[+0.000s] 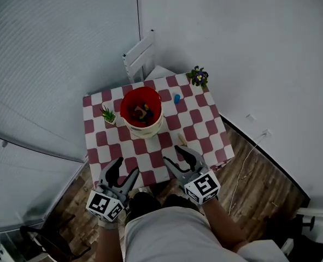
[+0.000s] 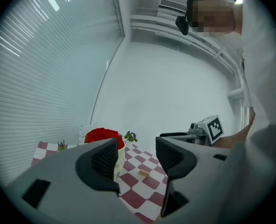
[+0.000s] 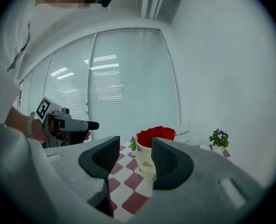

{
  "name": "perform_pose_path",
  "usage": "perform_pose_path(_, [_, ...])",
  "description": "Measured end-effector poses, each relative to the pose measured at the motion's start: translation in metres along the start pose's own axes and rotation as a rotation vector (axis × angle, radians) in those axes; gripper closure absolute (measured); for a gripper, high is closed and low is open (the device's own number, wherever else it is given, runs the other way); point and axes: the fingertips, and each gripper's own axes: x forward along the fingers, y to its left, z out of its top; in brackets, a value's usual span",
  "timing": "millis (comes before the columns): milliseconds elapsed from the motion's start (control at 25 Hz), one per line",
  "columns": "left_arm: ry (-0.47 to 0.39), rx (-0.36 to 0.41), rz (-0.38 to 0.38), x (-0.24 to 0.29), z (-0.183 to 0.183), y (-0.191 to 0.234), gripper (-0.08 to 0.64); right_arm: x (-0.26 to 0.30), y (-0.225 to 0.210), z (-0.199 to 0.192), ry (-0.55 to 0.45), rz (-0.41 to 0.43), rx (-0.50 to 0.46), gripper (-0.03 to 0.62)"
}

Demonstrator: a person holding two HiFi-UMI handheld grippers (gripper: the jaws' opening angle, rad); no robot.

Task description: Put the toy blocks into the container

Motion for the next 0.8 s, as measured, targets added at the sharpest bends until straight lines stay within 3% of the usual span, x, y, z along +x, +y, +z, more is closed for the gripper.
perform_pose_path(240, [0.03,-0.018,-0.07,0.024,0.008,0.058,0.328,0.047,-0.035,0.0,0.027,-0.124,0.032,0.377])
perform_pose_path(440, [0.058,-0.039,-0.111,0.035,0.002,0.081,0.328,0.061,-0.066,-0.006,0.049,-0.223,0.053,0.377])
perform_pose_path(640, [0.082,-0.056,-0.102,0.043,0.001,0.09,0.328,0.07,-0.097,-0.013,0.069,-0.273,0.076,0.377])
perform_pose_path(800, [0.09,-0.078,-0.062,0.049,-0.007,0.094,0.328,0.075,-0.122,-0.021,0.091,-0.266,0.094,0.377])
